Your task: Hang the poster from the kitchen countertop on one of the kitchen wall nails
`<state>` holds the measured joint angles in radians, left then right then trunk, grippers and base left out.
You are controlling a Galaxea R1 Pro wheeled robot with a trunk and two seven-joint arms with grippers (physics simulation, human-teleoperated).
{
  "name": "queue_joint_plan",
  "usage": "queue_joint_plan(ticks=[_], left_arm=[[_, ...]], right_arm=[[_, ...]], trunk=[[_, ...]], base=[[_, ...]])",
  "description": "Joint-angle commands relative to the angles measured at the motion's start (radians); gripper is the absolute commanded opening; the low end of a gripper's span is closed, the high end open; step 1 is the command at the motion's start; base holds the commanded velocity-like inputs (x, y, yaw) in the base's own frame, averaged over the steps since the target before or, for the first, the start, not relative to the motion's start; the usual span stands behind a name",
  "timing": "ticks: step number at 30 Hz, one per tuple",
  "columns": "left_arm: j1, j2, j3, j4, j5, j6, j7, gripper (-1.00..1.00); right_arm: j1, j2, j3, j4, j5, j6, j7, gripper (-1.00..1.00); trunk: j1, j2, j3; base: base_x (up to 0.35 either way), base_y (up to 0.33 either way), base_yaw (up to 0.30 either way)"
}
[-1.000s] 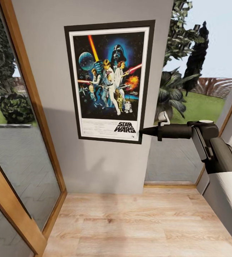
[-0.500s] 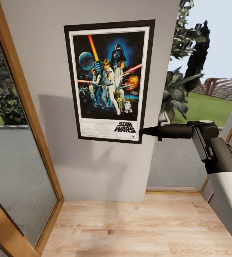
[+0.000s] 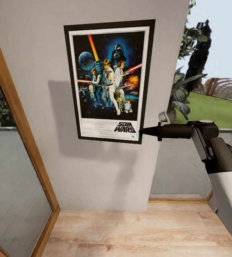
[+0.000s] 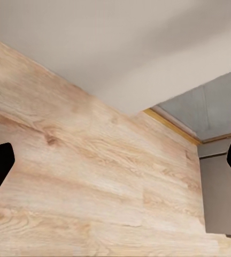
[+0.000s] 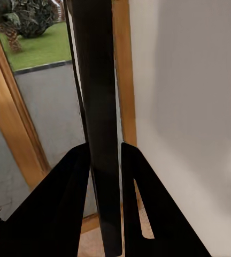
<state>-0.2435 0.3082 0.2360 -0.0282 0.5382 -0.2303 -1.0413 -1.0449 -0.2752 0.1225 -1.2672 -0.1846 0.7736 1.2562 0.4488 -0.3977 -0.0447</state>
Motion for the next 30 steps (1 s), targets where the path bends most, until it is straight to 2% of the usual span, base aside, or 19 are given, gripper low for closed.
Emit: queue_joint_plan(ticks=[1,11,19,30], left_arm=[[-0.001,0.000,0.008,0.001,-0.008,-0.006,-0.002,1.00],[-0.001,0.000,0.008,0.001,-0.008,-0.006,-0.002,1.00],[-0.001,0.000,0.007,0.001,-0.008,-0.006,-0.002,1.00],[-0.001,0.001,0.006,0.001,-0.009,-0.006,-0.003,1.00]], right_arm=[[-0.001,-0.001,0.002,0.000,-0.007,0.009,0.000,-1.00],[-0.001,-0.001,0.002,0.000,-0.007,0.009,0.000,-1.00],[-0.001,-0.001,0.002,0.000,-0.007,0.009,0.000,-1.00],[-0.001,-0.001,0.002,0.000,-0.007,0.009,0.001,-1.00]], trunk=[[0.001,-0.002,-0.002],[0.001,-0.002,-0.002],[0.001,-0.002,-0.002],[0.001,-0.002,-0.002]], base=[[0.336,0.000,0.000],[0.306,0.000,0.000],[0.057,0.007,0.000],[0.100,0.095,0.000]])
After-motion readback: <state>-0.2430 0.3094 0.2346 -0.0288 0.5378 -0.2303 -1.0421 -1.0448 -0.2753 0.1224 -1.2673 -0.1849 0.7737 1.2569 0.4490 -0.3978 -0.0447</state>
